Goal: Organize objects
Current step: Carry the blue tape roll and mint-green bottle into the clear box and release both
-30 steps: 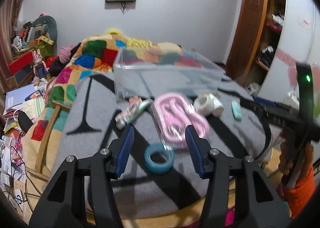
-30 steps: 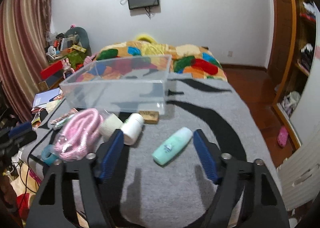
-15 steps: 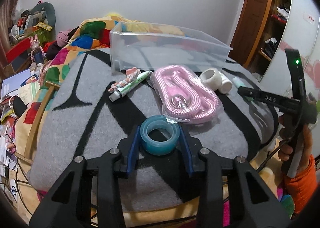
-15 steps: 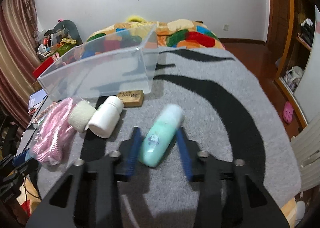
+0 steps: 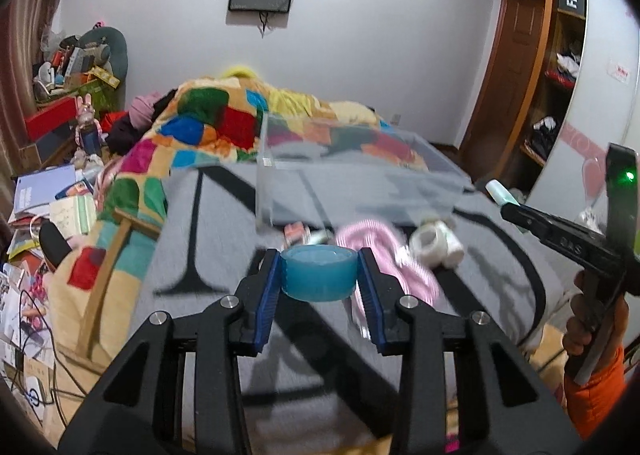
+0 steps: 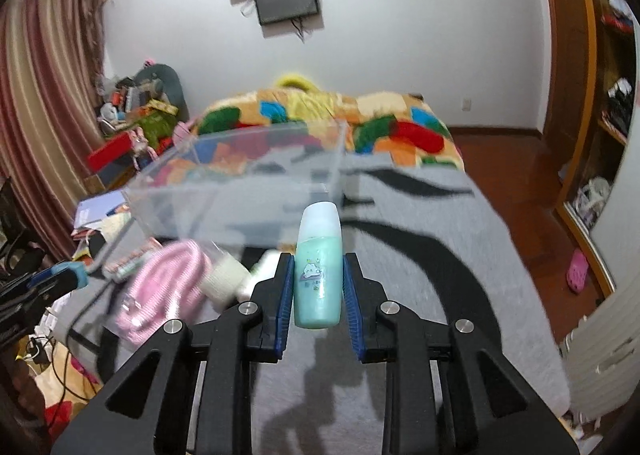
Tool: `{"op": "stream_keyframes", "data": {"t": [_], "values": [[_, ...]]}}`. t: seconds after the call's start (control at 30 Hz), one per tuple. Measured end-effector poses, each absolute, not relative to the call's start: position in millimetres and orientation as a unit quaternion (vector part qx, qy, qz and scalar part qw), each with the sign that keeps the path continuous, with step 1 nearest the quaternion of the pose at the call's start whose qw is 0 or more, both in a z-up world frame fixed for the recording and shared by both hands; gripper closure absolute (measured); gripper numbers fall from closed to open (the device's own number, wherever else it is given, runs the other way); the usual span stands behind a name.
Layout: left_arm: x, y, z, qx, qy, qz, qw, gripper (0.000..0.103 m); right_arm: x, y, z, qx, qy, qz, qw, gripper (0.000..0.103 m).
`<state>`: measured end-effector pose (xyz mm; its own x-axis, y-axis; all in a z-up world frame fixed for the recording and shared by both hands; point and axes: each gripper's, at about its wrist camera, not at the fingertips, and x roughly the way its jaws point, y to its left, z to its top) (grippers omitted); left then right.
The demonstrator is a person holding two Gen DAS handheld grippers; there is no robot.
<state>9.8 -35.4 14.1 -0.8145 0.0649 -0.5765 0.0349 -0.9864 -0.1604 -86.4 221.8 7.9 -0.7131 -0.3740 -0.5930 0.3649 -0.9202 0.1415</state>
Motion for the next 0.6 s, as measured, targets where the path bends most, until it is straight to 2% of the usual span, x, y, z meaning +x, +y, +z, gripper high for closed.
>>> {"op": "stream_keyframes", "data": {"t": [0.33, 0.6], "values": [[-46.5, -45.5, 51.0, -0.282, -0.083, 0.956, -0.013, 0.065, -109.3, 189.1, 53.3, 0.271, 0.002, -0.936, 0.224, 0.081], [-95.2, -39.9, 55.6, -0.302, -0.064, 0.951, -0.014, 0.065, -155.4, 160.1, 55.3, 0.298, 0.001, -0.921, 0.251, 0.081]]}}
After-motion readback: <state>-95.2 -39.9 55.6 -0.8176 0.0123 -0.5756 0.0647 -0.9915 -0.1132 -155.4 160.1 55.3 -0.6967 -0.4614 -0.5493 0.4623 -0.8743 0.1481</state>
